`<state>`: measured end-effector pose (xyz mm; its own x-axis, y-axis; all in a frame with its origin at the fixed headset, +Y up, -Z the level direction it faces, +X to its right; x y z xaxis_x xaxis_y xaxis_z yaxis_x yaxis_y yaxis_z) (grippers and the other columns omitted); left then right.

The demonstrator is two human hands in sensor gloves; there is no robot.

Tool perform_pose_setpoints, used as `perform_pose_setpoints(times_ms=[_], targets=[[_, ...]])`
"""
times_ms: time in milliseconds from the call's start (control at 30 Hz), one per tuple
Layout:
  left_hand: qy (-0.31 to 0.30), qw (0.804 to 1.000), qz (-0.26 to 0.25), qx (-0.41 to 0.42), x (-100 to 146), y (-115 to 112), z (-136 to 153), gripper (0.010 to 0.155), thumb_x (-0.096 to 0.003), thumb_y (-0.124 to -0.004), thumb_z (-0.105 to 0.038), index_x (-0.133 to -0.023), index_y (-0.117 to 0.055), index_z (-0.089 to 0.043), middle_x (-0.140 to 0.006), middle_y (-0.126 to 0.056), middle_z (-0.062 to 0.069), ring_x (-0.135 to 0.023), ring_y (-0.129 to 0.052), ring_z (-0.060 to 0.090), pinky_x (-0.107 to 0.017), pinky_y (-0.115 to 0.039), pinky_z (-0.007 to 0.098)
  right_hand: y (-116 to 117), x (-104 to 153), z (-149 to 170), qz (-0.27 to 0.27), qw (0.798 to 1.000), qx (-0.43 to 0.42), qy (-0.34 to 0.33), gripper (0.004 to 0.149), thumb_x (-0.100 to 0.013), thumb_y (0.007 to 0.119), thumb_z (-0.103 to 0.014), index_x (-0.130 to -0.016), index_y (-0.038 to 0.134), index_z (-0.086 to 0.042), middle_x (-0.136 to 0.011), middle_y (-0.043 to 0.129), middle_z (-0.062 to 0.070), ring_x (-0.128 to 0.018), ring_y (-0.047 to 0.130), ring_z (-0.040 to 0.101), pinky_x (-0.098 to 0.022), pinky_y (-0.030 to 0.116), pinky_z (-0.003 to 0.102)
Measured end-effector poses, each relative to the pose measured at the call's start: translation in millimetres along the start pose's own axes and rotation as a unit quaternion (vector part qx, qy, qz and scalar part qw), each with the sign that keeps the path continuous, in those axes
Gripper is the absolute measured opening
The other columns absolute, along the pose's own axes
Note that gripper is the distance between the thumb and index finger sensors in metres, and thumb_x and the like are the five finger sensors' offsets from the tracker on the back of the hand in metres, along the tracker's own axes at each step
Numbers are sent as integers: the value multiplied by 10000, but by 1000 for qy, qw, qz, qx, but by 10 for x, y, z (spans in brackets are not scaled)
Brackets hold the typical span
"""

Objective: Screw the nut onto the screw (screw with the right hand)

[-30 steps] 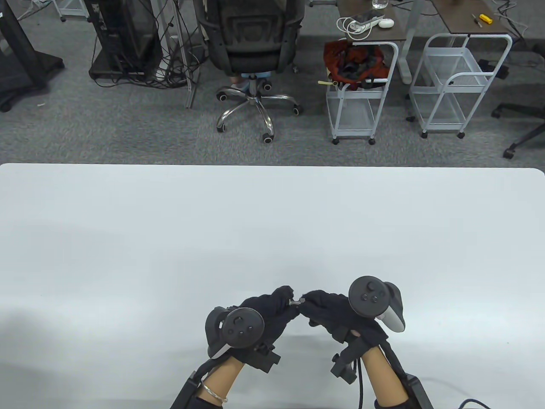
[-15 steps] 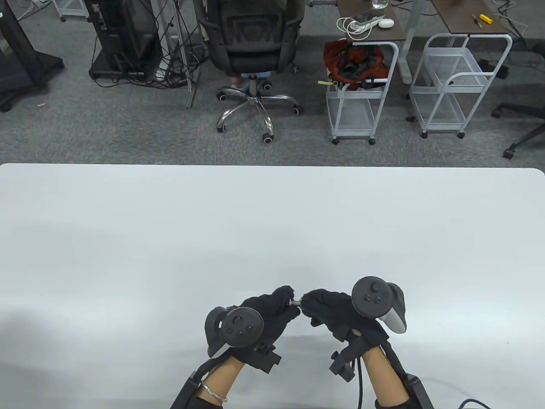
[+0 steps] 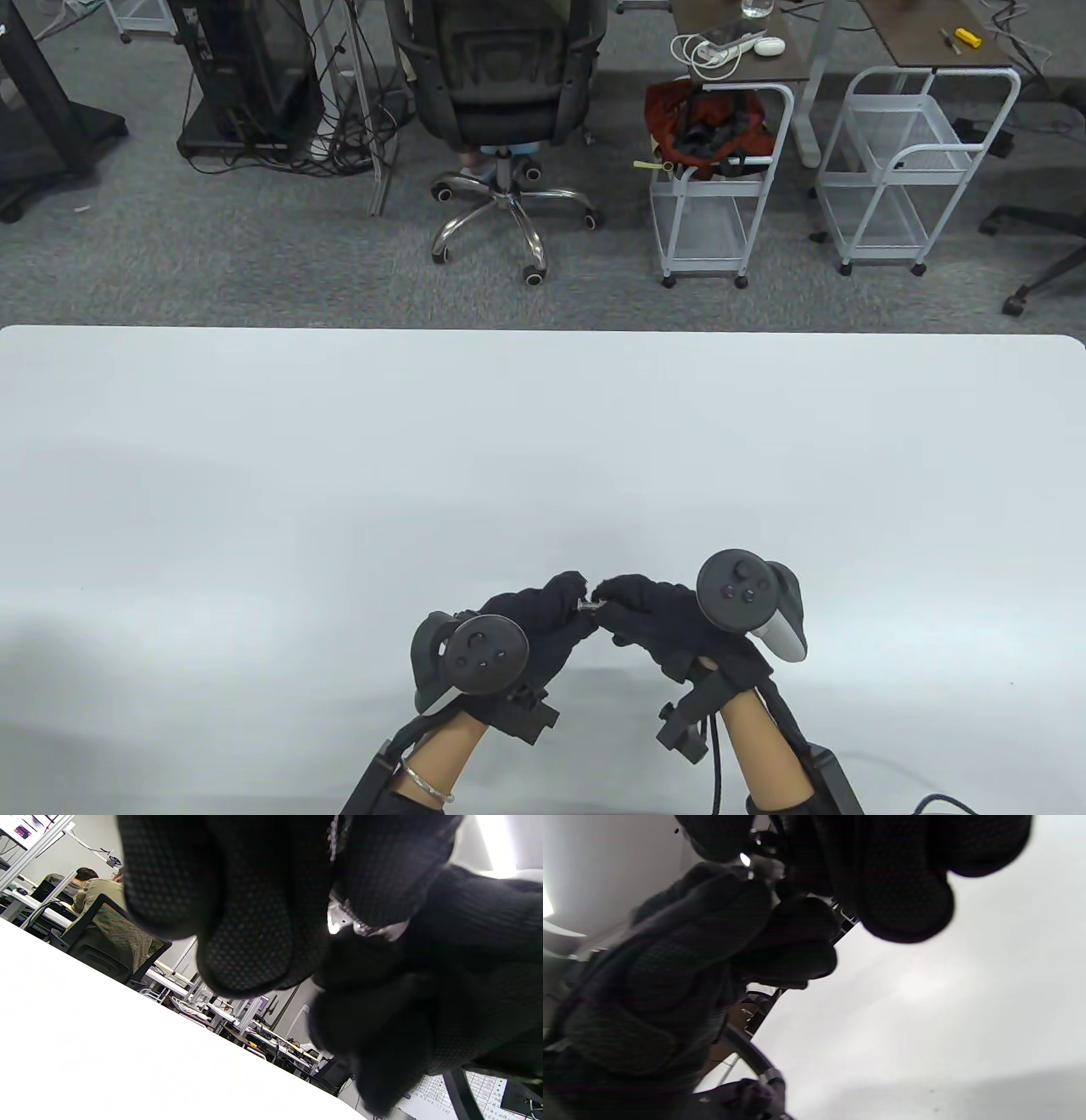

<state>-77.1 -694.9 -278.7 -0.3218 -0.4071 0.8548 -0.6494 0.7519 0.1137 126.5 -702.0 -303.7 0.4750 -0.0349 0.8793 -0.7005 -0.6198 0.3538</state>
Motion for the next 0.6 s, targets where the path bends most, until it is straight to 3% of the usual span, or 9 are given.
perform_pose_setpoints(times_ms=[33,133,200,300,400,500,567,600], targets=[[1,1000,0,-1,0,-1,-1,485,-435,-833,-435,-788,-890,-107,-570,-1139,-20,-408,-1145,97,-360,-953,275,4,2,0,-7,1000,-2,-3,502,-594,664,-378,-796,852,41,-662,957,265,-438,1029,344,-392,776,537],[1,1000,-3,-9,0,10,9,485,-436,-832,-435,-787,-891,-105,-569,-1140,-20,-408,-1146,95,-360,-954,274,33,-7,-27,-20,999,-35,-23,575,-566,742,-328,-952,691,95,-832,815,353,-592,967,408,-466,725,578],[6,1000,-4,2,0,23,22,485,-436,-832,-434,-789,-889,-106,-570,-1139,-19,-408,-1146,98,-360,-953,275,42,-9,-26,-26,999,-19,-12,514,-567,742,-294,-930,722,69,-812,838,331,-580,973,391,-463,728,571],[6,1000,-7,-6,-1,30,33,486,-436,-830,-436,-787,-890,-106,-567,-1141,-21,-408,-1146,95,-360,-954,273,23,3,-21,-12,1000,3,-2,477,-592,672,-353,-816,834,35,-686,940,277,-460,1021,350,-404,768,543],[8,1000,-3,4,-2,20,28,484,-436,-832,-434,-788,-890,-106,-570,-1139,-17,-409,-1145,98,-360,-953,275,36,-4,-40,-13,999,-22,-24,581,-574,719,-319,-991,640,78,-887,760,364,-640,941,426,-486,707,591],[0,1000,-1,-4,0,12,10,485,-434,-834,-433,-789,-891,-108,-571,-1140,-20,-409,-1146,99,-360,-953,276,23,-3,-33,-6,1000,-13,-15,521,-573,717,-315,-919,728,75,-801,848,326,-578,979,384,-458,734,566],[0,1000,-2,-7,2,7,-2,484,-436,-832,-433,-789,-890,-107,-571,-1140,-18,-409,-1145,101,-361,-953,277,5,11,-13,6,1000,-3,-4,494,-594,653,-356,-819,825,48,-691,932,284,-465,1021,352,-404,767,544],[-1,1000,-3,-7,1,7,-3,484,-436,-831,-434,-789,-890,-108,-572,-1139,-20,-410,-1145,99,-362,-953,276,8,12,-7,1,1000,-7,-7,513,-595,653,-371,-833,816,53,-703,926,292,-474,1019,360,-408,767,544]])
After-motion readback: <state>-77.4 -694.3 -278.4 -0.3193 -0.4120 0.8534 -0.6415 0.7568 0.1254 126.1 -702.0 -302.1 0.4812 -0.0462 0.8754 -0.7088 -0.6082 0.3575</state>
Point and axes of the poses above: the tracker on the back of each hand, its own z axis roughly to the little-finger side, its own x axis roughly from the fingertips to the wrist, y = z × x, the point moved 2 cm from there along -x, roughly from the wrist to the fingertips
